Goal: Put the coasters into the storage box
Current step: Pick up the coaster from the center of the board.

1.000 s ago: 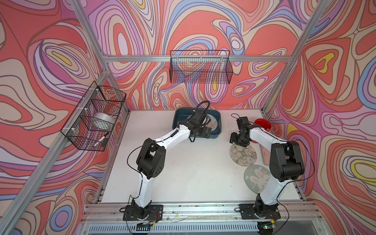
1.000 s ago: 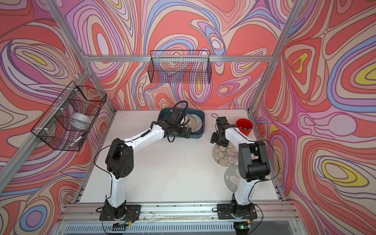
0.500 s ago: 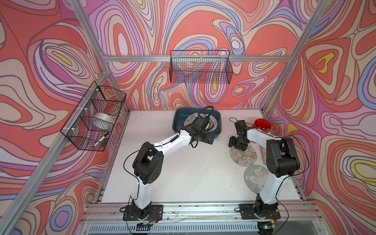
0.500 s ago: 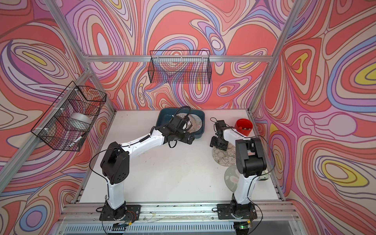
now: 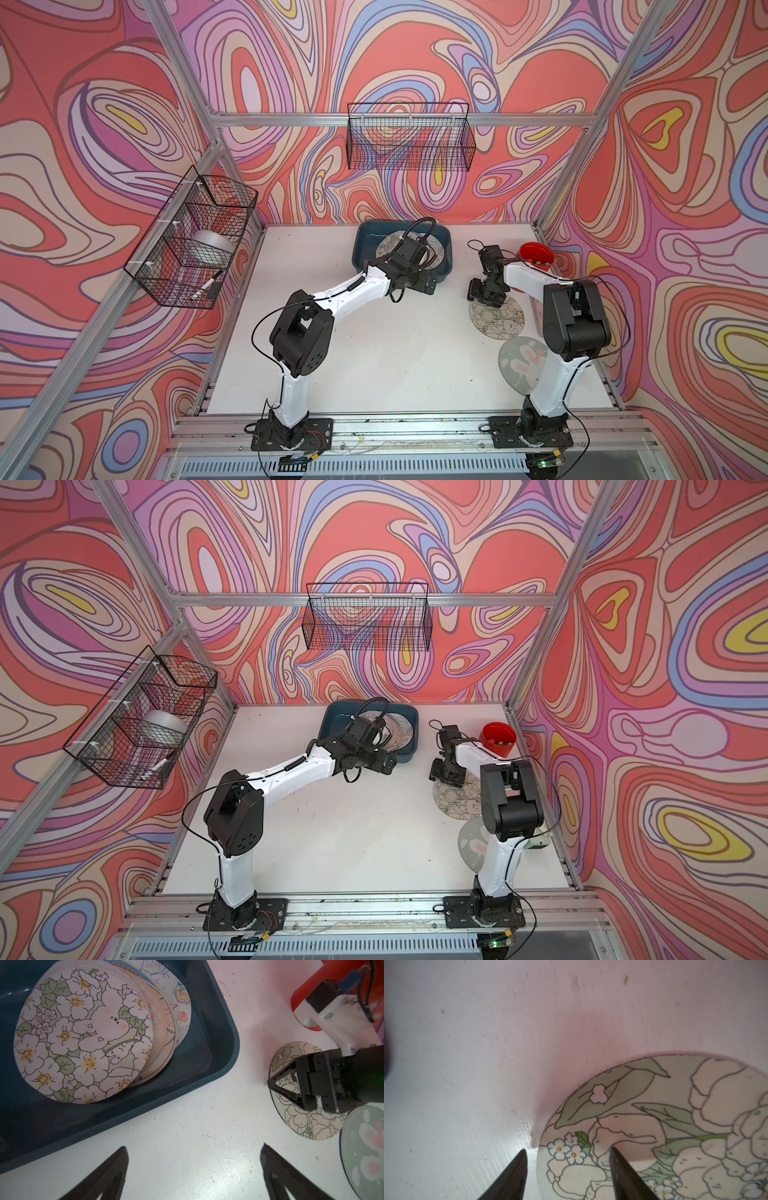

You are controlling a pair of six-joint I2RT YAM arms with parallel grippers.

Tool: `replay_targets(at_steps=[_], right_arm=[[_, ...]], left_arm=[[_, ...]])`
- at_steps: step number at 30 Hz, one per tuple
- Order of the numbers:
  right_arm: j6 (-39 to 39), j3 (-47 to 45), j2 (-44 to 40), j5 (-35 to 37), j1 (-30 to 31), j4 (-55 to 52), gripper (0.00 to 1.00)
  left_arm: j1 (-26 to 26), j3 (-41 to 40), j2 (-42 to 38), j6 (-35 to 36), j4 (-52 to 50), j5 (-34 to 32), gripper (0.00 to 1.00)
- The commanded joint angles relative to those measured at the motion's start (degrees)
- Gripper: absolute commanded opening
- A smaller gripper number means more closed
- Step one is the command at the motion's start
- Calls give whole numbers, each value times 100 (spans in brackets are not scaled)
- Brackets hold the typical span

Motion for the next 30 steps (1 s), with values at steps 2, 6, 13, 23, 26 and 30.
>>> replay_targets(at_steps=[2,6,13,23,26,30], right_arm=[[-67,-28,427,192,-37,-333,64],[-58,32,501,281,-38,-445,62],[-38,155,678,380,-33,-618,54],[-6,248,870,242,19,-658,37],[36,300,861,222,114,-631,43],[73,439,833,281,308,-668,53]], left_arm=[[8,-127,-239,-78,85,-60,100],[9,-153,-252,-50,101,-77,100],[10,-250,-285,-13,163,-87,100],[10,-371,-364,60,234,-112,100],[10,-397,-384,74,268,-109,100],[8,-407,-383,84,280,-102,100]])
